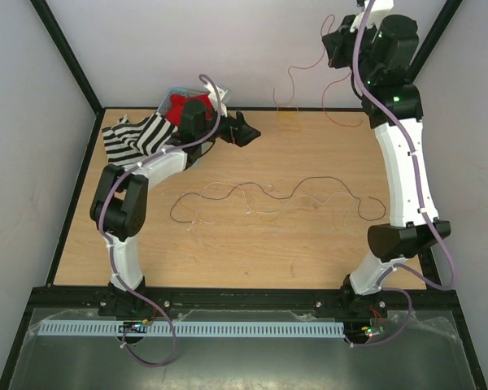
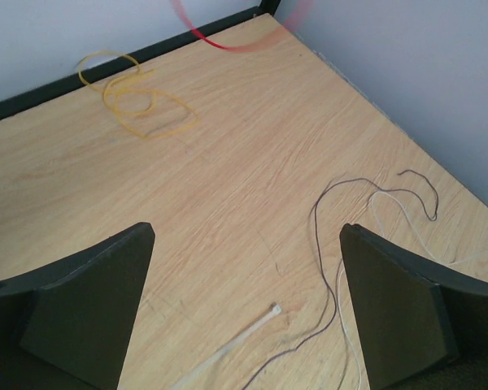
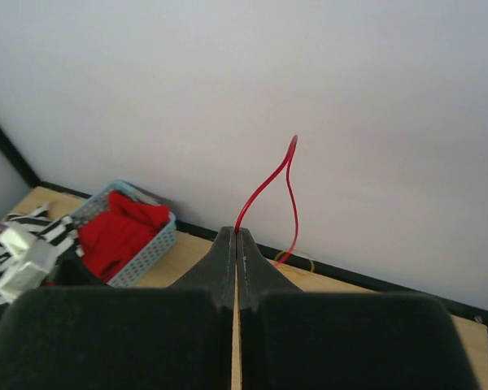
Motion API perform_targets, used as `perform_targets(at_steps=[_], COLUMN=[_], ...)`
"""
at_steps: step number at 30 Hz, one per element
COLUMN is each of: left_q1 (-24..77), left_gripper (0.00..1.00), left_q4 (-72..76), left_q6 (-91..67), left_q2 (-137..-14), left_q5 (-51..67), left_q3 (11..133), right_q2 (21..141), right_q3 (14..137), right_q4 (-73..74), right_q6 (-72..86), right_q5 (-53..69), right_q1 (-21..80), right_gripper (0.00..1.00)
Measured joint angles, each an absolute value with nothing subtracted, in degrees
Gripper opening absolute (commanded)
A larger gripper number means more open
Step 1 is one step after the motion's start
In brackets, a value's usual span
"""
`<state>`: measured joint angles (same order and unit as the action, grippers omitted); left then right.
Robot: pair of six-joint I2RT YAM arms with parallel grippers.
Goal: Zip-tie the wires
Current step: Pick up the cable at the center of the board, then straighten the cable at the center of the board.
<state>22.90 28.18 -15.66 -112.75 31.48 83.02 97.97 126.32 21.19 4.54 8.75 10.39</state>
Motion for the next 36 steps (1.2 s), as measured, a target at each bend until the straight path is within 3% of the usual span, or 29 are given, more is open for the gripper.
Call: perform_targets(at_steps=[10,18,33,36], left_q1=[23.16,27.0,31.97,34.09], left_gripper=[0.99,0.99,0.99,0.89], left_q4=[30.48,32.47,35.09,36.16], left_q6=[-16.08,-14.22,-8.38,-8.78], left_q2=[-98.89,-91.07,-104.75,-107.94], left_q5=[31.18,31.88,27.62,28.75], left_q3=[65.76,60.9,72.6,73.67], right_q2=[92.66,84.73,76.07,74.98], right_q3=[120.38,111.9,104.29,103.11], right_q4=[21.39,21.52,17.76,17.5], right_q6=[7.33,9.41,13.1,13.08], right_q5=[19.62,25.85,33.63,33.52], right_q1=[10.41,10.68,12.43,12.43], right_gripper=[0.0,0.0,0.0,0.0])
